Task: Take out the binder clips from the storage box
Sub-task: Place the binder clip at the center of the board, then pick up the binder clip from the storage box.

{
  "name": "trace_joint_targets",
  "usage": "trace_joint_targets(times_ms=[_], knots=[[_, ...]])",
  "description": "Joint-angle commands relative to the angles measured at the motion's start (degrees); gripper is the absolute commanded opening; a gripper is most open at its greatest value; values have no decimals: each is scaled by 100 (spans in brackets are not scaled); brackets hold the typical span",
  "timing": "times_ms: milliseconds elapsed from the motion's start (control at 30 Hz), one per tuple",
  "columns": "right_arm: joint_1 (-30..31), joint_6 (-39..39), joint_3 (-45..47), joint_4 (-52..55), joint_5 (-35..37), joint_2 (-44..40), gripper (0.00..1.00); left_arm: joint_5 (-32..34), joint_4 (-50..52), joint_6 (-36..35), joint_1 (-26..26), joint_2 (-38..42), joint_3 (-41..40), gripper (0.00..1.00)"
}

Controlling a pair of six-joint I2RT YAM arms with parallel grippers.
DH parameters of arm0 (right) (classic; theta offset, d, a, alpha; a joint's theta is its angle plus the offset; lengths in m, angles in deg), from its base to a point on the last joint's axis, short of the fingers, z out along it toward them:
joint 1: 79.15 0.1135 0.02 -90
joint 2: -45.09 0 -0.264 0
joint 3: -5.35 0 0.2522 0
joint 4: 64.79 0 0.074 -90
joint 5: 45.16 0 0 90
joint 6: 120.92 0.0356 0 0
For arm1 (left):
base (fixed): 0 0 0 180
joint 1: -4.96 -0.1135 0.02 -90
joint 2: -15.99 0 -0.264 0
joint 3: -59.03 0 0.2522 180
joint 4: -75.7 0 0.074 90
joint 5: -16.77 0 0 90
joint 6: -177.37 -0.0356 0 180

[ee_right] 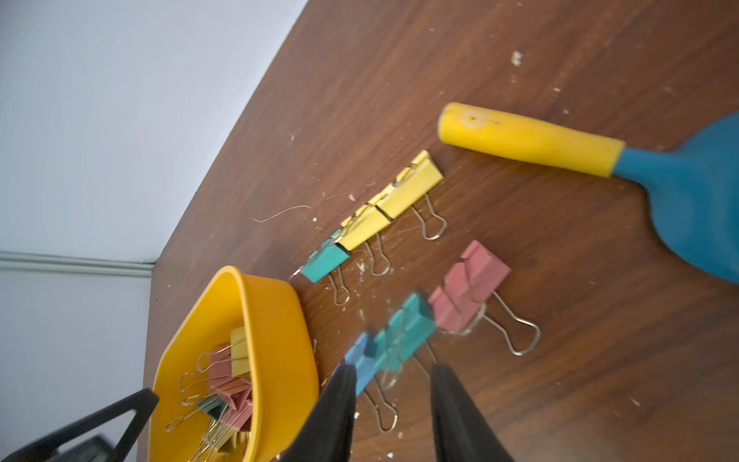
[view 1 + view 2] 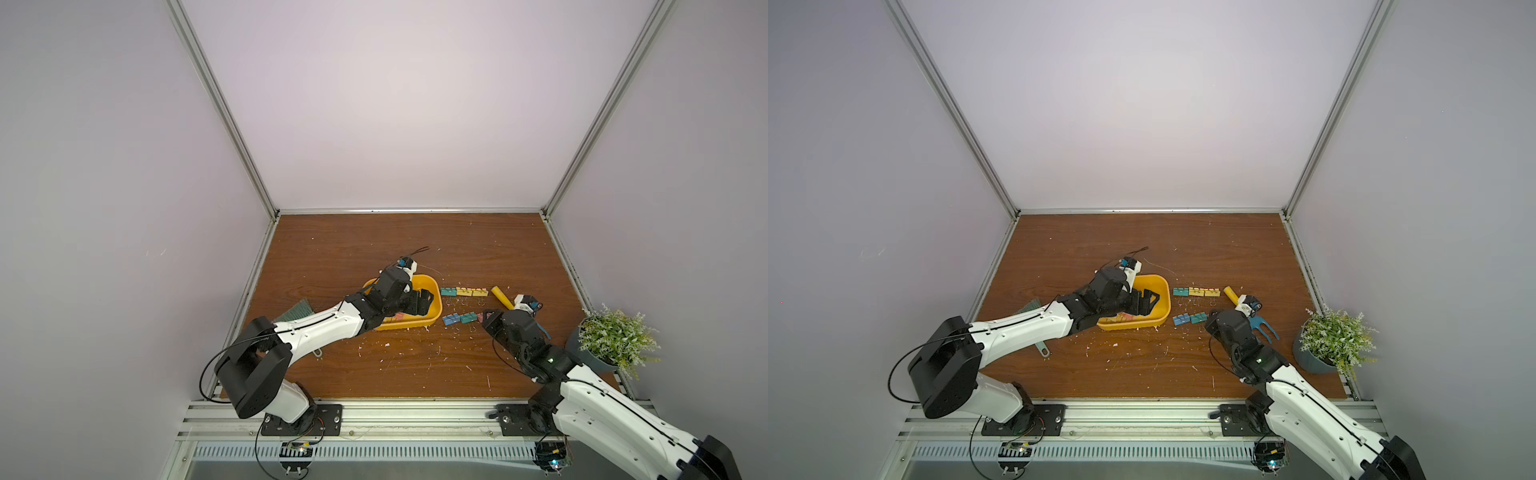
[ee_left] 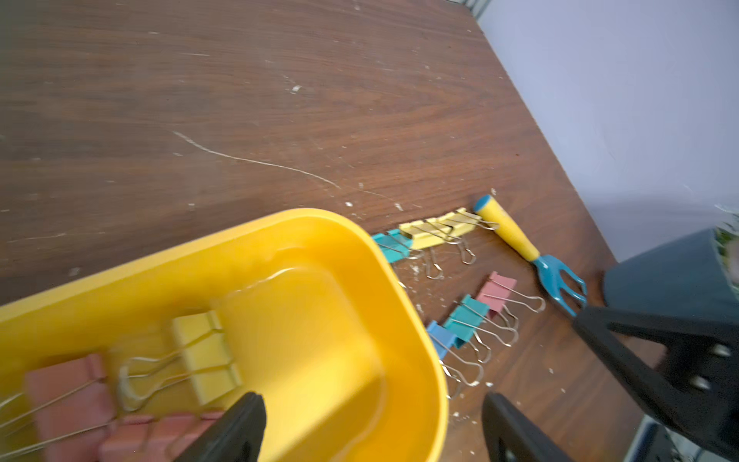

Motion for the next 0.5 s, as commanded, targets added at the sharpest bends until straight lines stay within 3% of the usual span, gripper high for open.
trace_joint_targets(times_ms=[0,133,267,467], knots=[[-16,-1187,-639,-962,-775,456,39,332,385,41,-285,85,-21,84],[-18,-1904,-1165,-1490,-1855,1292,42,479,940,-76,-538,-138,334,76],[11,-2022,-1548,-1791,-2511,2045,42,374,1303,-323,-756,-455,616,65],[128,-2157,-2018,-1616,-2652,2741,42,376,1679,-543,-870,-897,958,47]])
